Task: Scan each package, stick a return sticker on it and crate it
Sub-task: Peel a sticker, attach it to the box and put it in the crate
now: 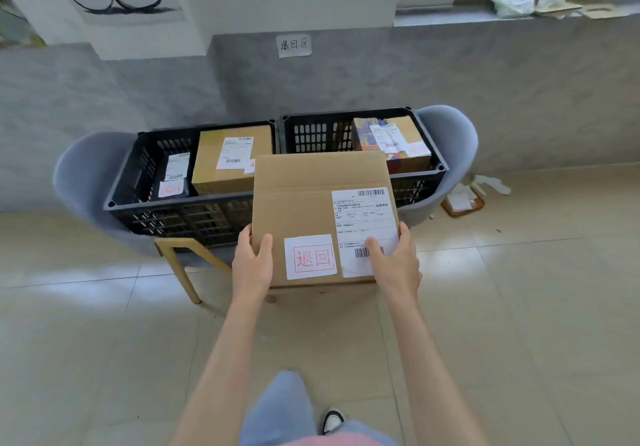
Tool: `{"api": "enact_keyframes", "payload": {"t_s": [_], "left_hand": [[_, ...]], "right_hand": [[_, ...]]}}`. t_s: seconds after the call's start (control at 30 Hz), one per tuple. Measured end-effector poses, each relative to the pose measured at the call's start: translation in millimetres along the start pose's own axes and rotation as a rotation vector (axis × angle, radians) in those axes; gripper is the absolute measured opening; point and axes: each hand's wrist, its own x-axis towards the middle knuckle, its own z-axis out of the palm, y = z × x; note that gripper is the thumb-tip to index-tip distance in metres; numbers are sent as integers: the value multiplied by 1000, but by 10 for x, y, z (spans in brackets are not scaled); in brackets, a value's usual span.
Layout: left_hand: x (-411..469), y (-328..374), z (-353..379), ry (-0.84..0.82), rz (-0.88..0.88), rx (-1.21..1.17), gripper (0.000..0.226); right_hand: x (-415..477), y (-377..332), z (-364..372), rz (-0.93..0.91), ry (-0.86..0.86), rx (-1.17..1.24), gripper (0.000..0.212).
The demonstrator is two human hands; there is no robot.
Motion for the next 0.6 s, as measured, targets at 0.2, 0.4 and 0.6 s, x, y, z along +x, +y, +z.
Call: {"api": "enact_keyframes", "payload": {"t_s": [0.2,0.4,0.6], "left_hand": [[679,163,263,-24,-18,32,51],[1638,421,531,-66,-28,14,51],[2576,823,755,-86,-43,7,55]], "right_hand": [[575,-242,223,34,7,-28,67],[1350,-716,555,53,14,-51,68],[2149,-1220,862,69,16,-51,68]]}}
